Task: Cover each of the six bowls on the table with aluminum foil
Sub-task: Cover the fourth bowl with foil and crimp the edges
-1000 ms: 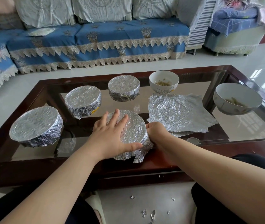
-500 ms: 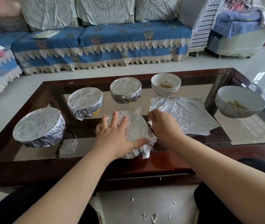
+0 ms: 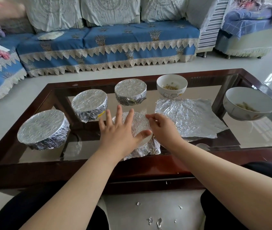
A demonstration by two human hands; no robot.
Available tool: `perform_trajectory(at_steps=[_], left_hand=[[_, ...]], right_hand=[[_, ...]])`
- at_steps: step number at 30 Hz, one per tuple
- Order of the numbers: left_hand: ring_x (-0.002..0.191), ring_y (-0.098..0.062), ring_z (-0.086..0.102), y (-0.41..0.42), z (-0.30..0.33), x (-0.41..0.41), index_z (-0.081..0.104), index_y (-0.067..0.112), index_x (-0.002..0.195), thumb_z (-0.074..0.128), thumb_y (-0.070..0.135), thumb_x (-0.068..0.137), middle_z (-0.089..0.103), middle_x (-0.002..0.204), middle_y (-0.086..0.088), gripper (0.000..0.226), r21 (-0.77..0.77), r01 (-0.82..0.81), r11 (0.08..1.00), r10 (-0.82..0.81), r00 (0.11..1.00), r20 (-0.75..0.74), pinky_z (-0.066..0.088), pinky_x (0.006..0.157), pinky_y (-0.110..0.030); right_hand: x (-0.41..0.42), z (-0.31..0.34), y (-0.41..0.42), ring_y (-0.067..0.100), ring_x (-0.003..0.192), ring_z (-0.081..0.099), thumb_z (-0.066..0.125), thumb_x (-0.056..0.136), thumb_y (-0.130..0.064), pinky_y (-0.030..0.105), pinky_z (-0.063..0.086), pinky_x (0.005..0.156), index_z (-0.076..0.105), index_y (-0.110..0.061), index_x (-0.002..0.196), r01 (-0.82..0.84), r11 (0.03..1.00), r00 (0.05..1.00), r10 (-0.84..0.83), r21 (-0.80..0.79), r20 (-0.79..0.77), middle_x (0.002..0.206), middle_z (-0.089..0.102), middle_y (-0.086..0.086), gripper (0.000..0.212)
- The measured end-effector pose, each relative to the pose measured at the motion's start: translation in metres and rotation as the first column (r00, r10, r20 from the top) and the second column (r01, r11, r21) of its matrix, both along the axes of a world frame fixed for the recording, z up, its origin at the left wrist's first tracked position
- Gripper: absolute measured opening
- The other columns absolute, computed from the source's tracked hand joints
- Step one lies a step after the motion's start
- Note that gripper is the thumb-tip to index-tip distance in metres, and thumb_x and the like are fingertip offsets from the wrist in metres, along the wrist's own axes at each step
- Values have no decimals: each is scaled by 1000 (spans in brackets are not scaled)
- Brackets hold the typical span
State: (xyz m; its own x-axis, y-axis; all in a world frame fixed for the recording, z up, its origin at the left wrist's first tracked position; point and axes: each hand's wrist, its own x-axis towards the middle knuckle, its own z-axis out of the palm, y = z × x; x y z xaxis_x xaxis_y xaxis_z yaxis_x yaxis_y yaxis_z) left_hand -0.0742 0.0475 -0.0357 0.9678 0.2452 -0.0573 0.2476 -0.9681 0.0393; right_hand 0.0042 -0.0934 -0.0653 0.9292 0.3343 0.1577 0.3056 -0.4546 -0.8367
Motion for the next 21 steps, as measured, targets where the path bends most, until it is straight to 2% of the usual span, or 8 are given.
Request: perform_trajectory(at_steps=[1,3,6,9,11,14,18,21], left_hand=[[150,-43,-13,3,-3,0,-10,38,156,-12,96,58,-18,165,-7,114,8,49,999,-49,999,-9,-5,119,-61],[151,-39,-13,5,-9,1,-9,43,155,-11,99,52,-15,166,-3,117,-28,106,994,-107,994,-31,-4,120,-60],[152,-36,-11,7,-12,2,-5,47,154,-13,103,40,-12,167,-2,127,-66,124,990,-127,990,-52,-1,121,-58],[152,-35,-13,7,-10,2,-4,48,154,1,105,46,-14,166,-1,122,-74,117,990,-123,989,-78,-3,121,-56],[152,-34,-13,5,-8,2,0,49,154,13,103,52,-13,167,0,116,-80,103,991,-109,991,-77,-3,121,-55],[152,-32,-12,4,-9,1,4,50,154,18,101,54,-11,167,1,112,-78,89,993,-94,993,-64,-2,121,-54],[152,-32,-12,4,-7,1,4,50,154,22,100,58,-11,167,2,109,-84,84,993,-90,993,-72,-1,120,-55],[152,-32,-12,3,-7,0,4,50,154,19,99,57,-11,167,2,110,-82,85,993,-91,993,-73,0,120,-55]], right_hand=[[1,0,0,14,91,63,48,99,-20,28,49,81,66,-14,120,-5,1000,1000,5,-17,16,114,65,4,28],[1,0,-1,20,97,61,48,99,-19,29,47,85,66,-13,121,-12,999,999,14,-44,38,113,62,5,29],[0,-3,-2,19,101,61,47,100,-19,25,45,85,66,-13,121,-26,1000,998,27,-11,49,114,64,5,29],[-4,-10,-1,17,103,61,45,101,-23,28,45,86,64,-13,123,14,998,1000,-15,61,10,113,67,3,30],[-9,-17,1,17,93,59,43,102,-26,31,44,80,60,-13,120,82,989,994,-73,125,-76,100,65,0,28],[-14,-25,4,12,71,50,40,103,-27,31,38,70,58,-12,109,126,970,984,-95,207,-151,76,53,-8,24],[-14,-27,3,10,60,42,42,102,-29,31,35,62,50,-18,81,153,956,973,-101,249,-209,66,46,-4,26],[-13,-27,2,9,55,42,46,101,-32,28,36,58,47,-21,75,170,949,962,-102,266,-254,62,46,-3,28]])
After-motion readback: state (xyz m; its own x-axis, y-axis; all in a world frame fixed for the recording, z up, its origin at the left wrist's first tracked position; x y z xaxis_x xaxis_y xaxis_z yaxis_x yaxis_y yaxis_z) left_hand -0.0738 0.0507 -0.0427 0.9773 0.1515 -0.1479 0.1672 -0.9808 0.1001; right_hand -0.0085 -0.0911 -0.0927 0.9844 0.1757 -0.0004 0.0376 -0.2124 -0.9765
